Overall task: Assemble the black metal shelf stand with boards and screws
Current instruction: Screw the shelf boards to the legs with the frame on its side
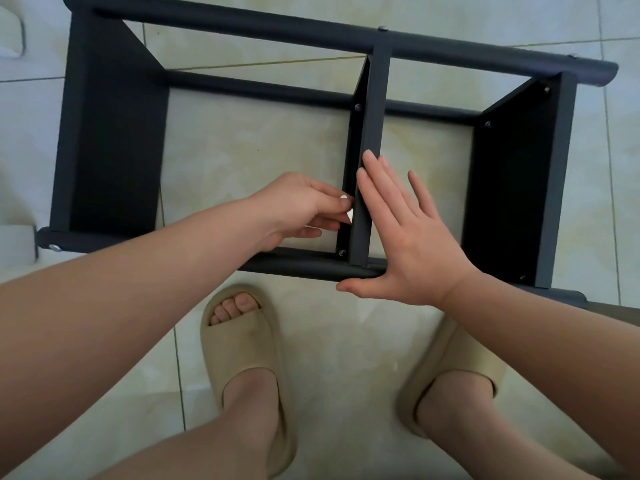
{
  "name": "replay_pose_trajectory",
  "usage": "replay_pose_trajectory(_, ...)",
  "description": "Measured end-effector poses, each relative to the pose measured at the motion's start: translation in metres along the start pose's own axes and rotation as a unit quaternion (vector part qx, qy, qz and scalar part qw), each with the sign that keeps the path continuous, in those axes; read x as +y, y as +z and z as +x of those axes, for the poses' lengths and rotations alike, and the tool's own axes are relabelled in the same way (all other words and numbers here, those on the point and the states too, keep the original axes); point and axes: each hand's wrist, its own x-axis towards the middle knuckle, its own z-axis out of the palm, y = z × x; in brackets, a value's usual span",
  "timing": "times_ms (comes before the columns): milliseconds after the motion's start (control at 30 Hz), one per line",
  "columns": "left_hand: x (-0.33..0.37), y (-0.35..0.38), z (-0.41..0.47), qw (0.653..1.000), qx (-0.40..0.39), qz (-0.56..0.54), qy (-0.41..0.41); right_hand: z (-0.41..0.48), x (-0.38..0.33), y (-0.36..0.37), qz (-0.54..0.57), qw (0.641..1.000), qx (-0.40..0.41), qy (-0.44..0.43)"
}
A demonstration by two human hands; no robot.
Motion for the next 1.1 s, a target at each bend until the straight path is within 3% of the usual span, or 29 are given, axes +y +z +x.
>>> replay_pose_trajectory(500, 0.005, -0.011, -0.003, 1.0, 0.015, 0.021, -0.017, 0.009, -0.008, 0.003, 0.005, 1.0, 0.004, 0.003)
replay_pose_trajectory(1100, 0.006, -0.02, -0.004, 0.995, -0.057, 0.07, -0.043, 0.011, -0.011, -0.001, 0.017, 1.0, -0.021, 0.009)
